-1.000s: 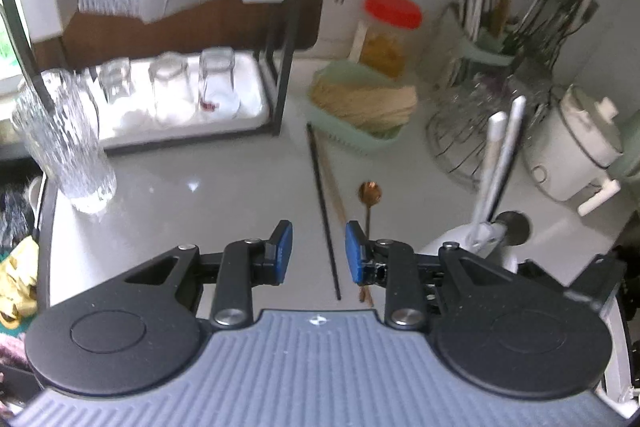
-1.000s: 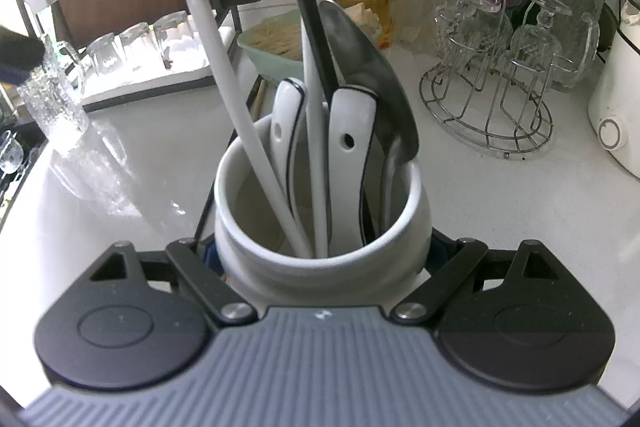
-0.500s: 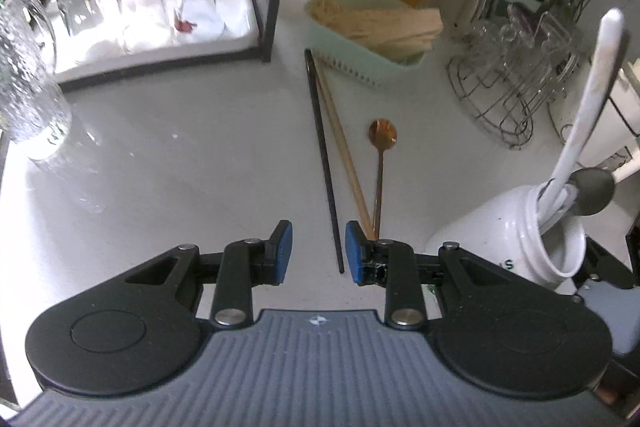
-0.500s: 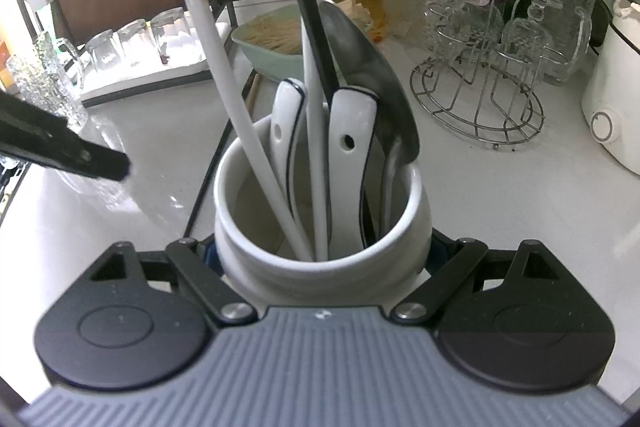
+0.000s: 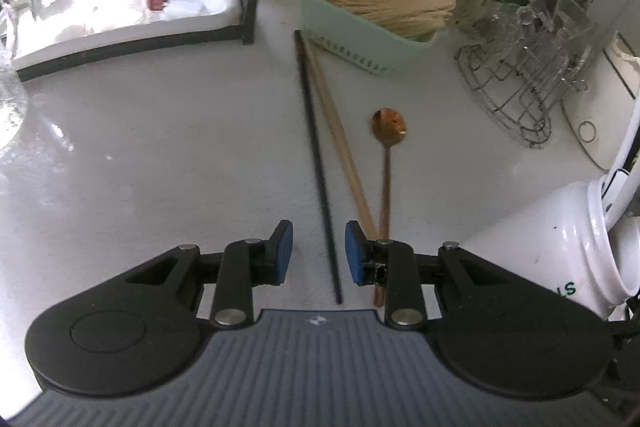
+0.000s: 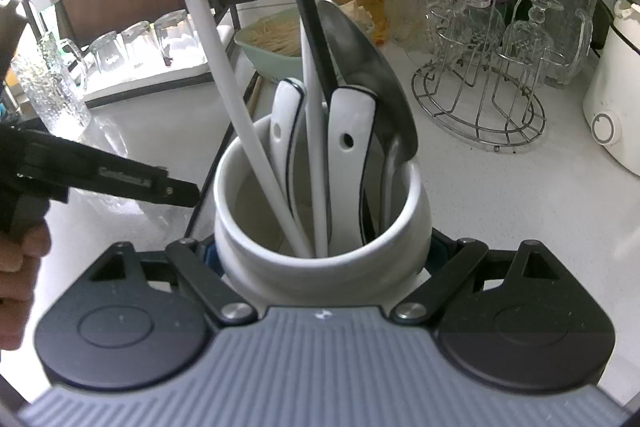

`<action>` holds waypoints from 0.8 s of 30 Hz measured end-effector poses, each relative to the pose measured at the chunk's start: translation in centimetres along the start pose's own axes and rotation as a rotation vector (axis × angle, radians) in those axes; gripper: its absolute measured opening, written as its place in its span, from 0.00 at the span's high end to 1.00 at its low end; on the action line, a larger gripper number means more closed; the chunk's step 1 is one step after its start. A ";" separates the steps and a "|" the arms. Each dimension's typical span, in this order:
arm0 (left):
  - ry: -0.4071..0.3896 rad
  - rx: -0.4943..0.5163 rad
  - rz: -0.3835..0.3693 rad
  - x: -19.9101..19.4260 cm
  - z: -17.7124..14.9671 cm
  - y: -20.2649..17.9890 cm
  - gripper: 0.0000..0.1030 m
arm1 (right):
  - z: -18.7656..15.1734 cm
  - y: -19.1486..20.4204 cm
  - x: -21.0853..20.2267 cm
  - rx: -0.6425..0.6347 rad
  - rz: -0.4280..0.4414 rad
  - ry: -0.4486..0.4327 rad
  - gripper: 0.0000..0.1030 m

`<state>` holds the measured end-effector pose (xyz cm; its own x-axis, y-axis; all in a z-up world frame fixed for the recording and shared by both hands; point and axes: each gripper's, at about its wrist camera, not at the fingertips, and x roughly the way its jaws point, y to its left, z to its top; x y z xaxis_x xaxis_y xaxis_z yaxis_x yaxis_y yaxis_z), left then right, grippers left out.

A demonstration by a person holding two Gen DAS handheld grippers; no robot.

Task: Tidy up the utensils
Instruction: 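Move the open left gripper down to the black chopstick on the counter, then close the left gripper on the black chopstick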

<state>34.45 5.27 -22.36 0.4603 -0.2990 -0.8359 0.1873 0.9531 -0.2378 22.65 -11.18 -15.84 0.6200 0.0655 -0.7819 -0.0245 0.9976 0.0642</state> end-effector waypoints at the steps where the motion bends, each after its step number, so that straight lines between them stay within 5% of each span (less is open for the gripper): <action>1: -0.005 0.005 0.002 0.2 0.0 -0.1 0.69 | 0.0 0.0 0.0 0.000 0.000 -0.001 0.10; 13: -0.025 0.030 0.071 0.5 -0.9 -1.4 0.93 | 0.0 0.0 0.0 -0.013 0.011 0.007 0.11; 24: -0.015 0.016 0.082 -1.4 -1.8 0.1 0.97 | 0.2 0.1 0.0 -0.009 0.003 0.027 0.11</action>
<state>32.21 5.83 -22.11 0.4872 -0.2211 -0.8448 0.1622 0.9735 -0.1612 22.79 -11.10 -15.75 0.5985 0.0685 -0.7982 -0.0329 0.9976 0.0609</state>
